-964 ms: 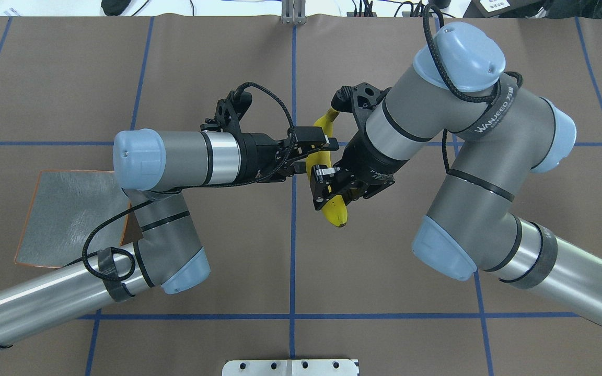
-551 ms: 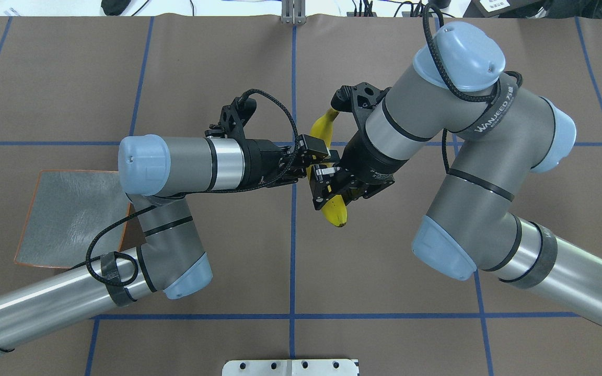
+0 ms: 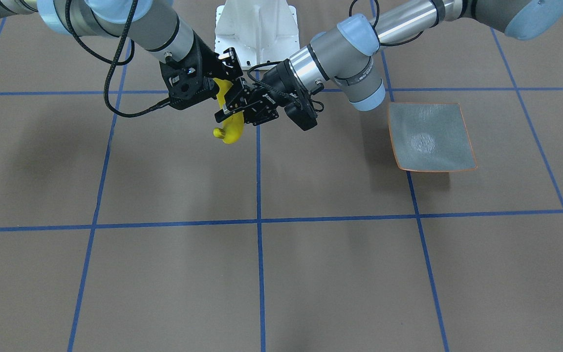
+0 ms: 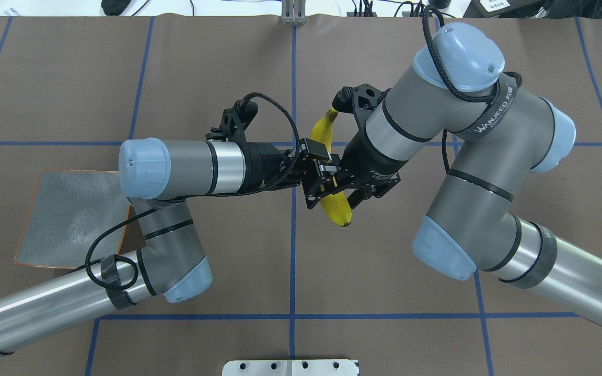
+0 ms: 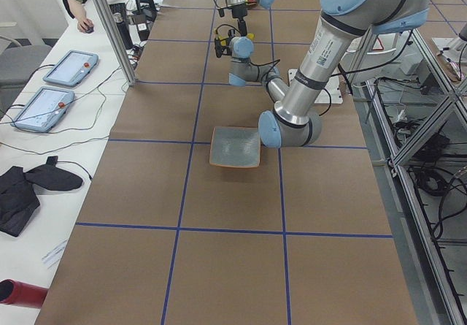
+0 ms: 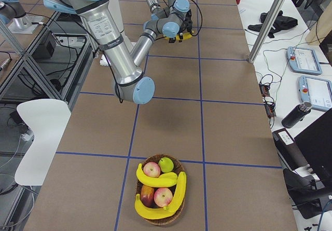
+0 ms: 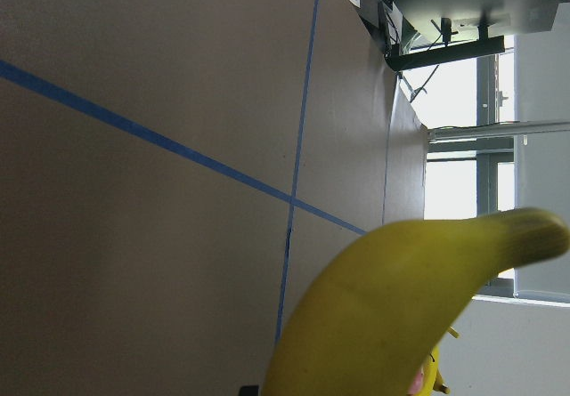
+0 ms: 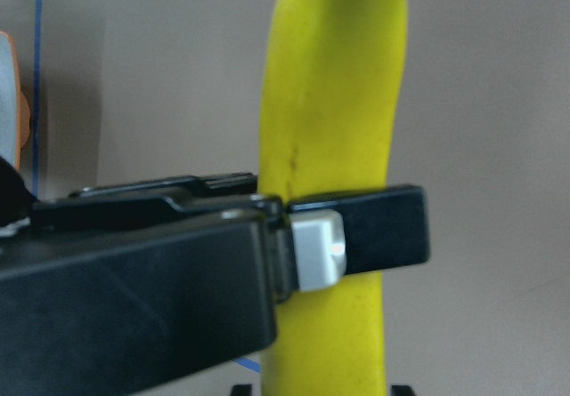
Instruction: Transfer all bananas from basket to plate
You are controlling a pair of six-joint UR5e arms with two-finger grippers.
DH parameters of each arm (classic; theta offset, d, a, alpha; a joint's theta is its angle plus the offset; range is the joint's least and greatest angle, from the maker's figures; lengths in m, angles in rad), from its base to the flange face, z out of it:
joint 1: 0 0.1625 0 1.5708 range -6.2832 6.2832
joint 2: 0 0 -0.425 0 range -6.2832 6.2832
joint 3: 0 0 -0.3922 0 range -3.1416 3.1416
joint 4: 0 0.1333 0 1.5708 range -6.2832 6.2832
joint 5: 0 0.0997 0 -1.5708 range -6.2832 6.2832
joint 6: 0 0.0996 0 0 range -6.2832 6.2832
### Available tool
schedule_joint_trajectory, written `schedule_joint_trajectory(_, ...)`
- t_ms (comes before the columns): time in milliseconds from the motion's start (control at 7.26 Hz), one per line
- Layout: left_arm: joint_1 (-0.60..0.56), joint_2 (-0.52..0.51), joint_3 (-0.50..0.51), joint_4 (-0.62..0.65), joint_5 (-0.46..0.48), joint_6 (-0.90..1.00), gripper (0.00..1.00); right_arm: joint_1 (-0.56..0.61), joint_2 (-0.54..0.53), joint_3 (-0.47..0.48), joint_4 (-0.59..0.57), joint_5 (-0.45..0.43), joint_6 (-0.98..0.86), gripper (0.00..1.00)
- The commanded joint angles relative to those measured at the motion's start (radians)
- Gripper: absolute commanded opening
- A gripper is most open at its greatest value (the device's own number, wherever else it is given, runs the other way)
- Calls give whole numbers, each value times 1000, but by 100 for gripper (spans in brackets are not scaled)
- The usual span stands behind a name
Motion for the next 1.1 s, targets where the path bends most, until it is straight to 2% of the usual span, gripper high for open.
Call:
schedule_joint_trajectory(0, 0, 3, 3, 1, -2, 1, 0, 20, 1, 3, 0, 26, 17, 99)
schedule_joint_trajectory(276, -14, 15, 8, 7, -2, 14, 0, 125, -6, 15, -1, 174, 18, 99)
schedule_joint_trajectory(551, -70, 37, 20, 12, -20, 17, 0, 200, -25, 37, -6, 241, 17, 99)
schedule_joint_trajectory(827, -209, 99, 20, 39, -230, 34, 0, 268, -93, 73, -6, 240, 8, 99)
schedule_joint_trajectory(964, -254, 176, 14, 39, -303, 114, 0, 291, -109, 75, -4, 182, 2, 99)
